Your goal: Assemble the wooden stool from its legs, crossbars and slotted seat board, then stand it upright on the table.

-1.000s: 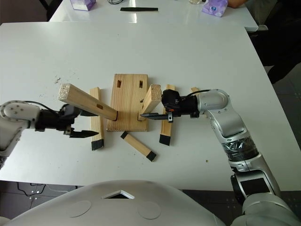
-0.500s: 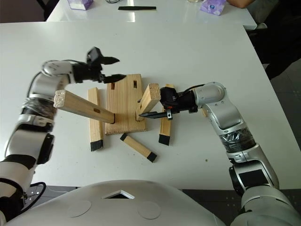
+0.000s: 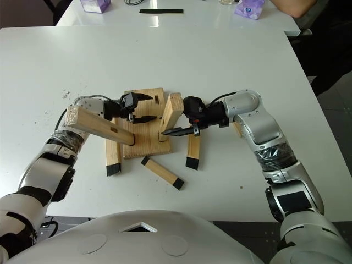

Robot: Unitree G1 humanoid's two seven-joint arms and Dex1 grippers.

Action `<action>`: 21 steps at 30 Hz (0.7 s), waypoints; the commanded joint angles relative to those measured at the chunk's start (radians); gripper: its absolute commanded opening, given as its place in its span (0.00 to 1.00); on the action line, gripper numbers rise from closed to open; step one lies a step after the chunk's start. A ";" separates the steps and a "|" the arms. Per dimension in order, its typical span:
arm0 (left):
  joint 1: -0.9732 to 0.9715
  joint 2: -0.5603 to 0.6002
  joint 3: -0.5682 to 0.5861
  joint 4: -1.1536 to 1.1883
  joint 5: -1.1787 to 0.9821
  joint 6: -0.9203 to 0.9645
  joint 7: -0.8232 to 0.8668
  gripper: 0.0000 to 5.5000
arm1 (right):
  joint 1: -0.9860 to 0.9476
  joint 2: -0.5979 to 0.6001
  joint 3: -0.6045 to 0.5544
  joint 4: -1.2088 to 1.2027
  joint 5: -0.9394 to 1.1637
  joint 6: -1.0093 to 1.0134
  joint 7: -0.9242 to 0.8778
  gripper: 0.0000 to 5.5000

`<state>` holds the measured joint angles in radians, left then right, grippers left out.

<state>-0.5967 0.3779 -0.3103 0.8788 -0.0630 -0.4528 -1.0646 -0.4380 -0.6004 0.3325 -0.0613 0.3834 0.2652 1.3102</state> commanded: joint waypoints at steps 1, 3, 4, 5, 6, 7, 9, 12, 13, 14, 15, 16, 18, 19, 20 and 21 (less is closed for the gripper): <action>0.126 0.025 -0.058 0.098 0.126 0.052 0.047 0.69 | -0.096 0.036 -0.063 -0.098 0.153 0.127 0.026 0.36; 0.134 0.025 -0.060 0.092 0.125 0.048 0.052 0.69 | -0.124 0.049 -0.099 -0.104 0.179 0.176 0.022 0.36; 0.137 0.025 -0.061 0.091 0.124 0.047 0.054 0.69 | -0.134 0.054 -0.116 -0.103 0.186 0.193 0.021 0.36; 0.142 0.026 -0.062 0.088 0.124 0.046 0.056 0.69 | -0.143 0.058 -0.133 -0.102 0.191 0.206 0.019 0.36; 0.147 0.027 -0.062 0.085 0.122 0.046 0.058 0.69 | -0.148 0.061 -0.143 -0.102 0.191 0.213 0.017 0.36; 0.152 0.029 -0.063 0.083 0.121 0.046 0.060 0.69 | -0.148 0.060 -0.147 -0.107 0.186 0.212 0.015 0.36; 0.160 0.033 -0.065 0.079 0.119 0.047 0.065 0.69 | -0.129 0.044 -0.126 -0.138 0.154 0.177 0.020 0.36; 0.170 0.039 -0.068 0.066 0.116 0.052 0.066 0.69 | -0.043 -0.005 -0.069 -0.240 0.093 0.105 0.051 0.36; 0.171 0.043 -0.066 0.059 0.113 0.054 0.065 0.69 | -0.026 -0.017 -0.073 -0.264 0.097 0.106 0.053 0.36; 0.171 0.046 -0.061 0.054 0.108 0.057 0.067 0.69 | -0.015 -0.029 -0.088 -0.276 0.106 0.109 0.050 0.36; 0.172 0.051 -0.054 0.045 0.101 0.061 0.068 0.69 | -0.008 -0.041 -0.116 -0.281 0.123 0.122 0.042 0.36; 0.174 0.061 -0.042 0.028 0.089 0.066 0.070 0.69 | -0.005 -0.060 -0.162 -0.270 0.142 0.137 0.031 0.36; 0.183 0.085 -0.006 -0.026 0.050 0.086 0.071 0.69 | 0.003 -0.112 -0.269 -0.226 0.184 0.167 0.017 0.36; 0.191 0.100 0.023 -0.065 0.020 0.105 0.074 0.69 | 0.008 -0.142 -0.329 -0.193 0.207 0.188 0.013 0.36; 0.203 0.114 0.053 -0.109 -0.010 0.128 0.076 0.69 | 0.011 -0.167 -0.376 -0.163 0.227 0.205 0.010 0.36; 0.222 0.127 0.098 -0.167 -0.054 0.167 0.085 0.69 | 0.016 -0.190 -0.415 -0.120 0.231 0.209 0.006 0.36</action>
<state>-0.4801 0.4150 -0.2612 0.7516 -0.1226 -0.4084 -0.9839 -0.4318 -0.7358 0.0125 -0.2484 0.5829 0.4484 1.3236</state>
